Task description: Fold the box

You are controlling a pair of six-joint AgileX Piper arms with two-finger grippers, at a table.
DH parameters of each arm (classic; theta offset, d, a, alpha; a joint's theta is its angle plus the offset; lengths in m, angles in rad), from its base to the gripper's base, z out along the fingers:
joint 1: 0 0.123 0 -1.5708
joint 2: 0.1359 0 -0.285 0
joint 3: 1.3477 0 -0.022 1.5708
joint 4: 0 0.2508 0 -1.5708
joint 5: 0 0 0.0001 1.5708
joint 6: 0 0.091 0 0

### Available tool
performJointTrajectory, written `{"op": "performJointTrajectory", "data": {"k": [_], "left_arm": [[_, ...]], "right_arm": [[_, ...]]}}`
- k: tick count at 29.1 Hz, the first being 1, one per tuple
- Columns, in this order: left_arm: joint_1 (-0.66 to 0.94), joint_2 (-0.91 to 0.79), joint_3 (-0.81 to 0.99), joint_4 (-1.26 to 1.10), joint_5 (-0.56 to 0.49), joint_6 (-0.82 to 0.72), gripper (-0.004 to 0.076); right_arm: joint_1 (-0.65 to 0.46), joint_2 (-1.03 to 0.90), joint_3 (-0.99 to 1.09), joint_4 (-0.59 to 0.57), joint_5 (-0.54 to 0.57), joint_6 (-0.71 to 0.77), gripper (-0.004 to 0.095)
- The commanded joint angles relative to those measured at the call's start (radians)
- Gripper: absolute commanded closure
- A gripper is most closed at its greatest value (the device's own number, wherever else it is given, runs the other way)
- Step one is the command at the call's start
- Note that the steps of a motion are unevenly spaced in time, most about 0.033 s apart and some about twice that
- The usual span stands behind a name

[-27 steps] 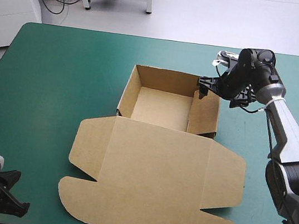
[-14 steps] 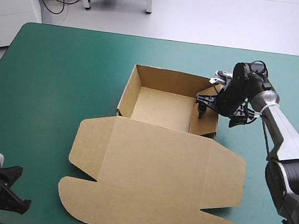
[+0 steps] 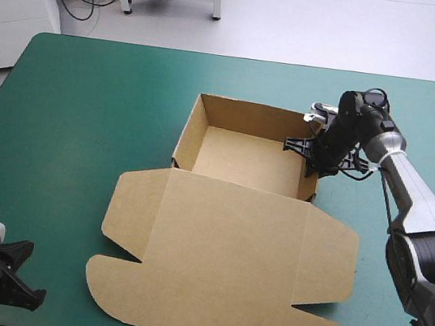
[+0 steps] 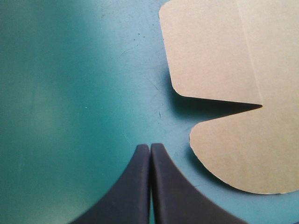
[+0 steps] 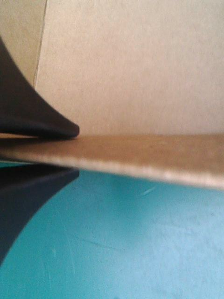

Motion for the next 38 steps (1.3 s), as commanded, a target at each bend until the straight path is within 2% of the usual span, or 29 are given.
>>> {"op": "performJointTrajectory", "data": {"k": [1, 10, 14, 19, 27, 33, 38], "left_arm": [[0.001, 0.009, -0.023, -0.006, -0.063, -0.011, 0.0756], [0.001, 0.009, -0.023, -0.004, -0.06, -0.009, 0.0756], [0.001, 0.009, -0.023, -0.004, -0.06, -0.011, 0.0756], [0.001, 0.009, -0.023, -0.004, -0.031, -0.011, 0.0756], [0.001, 0.009, -0.023, -0.004, -0.021, -0.011, 0.0756], [0.001, 0.009, -0.023, -0.004, -0.031, -0.011, 0.0756], [0.001, 0.009, -0.023, -0.009, -0.031, -0.011, 0.0756]], "right_arm": [[-0.003, -0.055, -0.022, 0.007, -0.004, -0.021, 0.0912], [-0.009, -0.084, -0.157, -0.009, 0.02, -0.069, 0.0912], [-0.063, -0.127, -0.283, -0.013, 0.02, -0.106, 0.0912], [-0.208, -0.183, -0.366, -0.021, 0.02, -0.175, 0.0912], [-0.493, -0.186, -0.371, -0.021, 0.018, -0.24, 0.0912], [-0.65, -0.111, -0.371, -0.021, -0.034, -0.305, 0.0912], [-0.74, 0.003, -0.371, 0.006, -0.052, -0.338, 0.0911]]}}
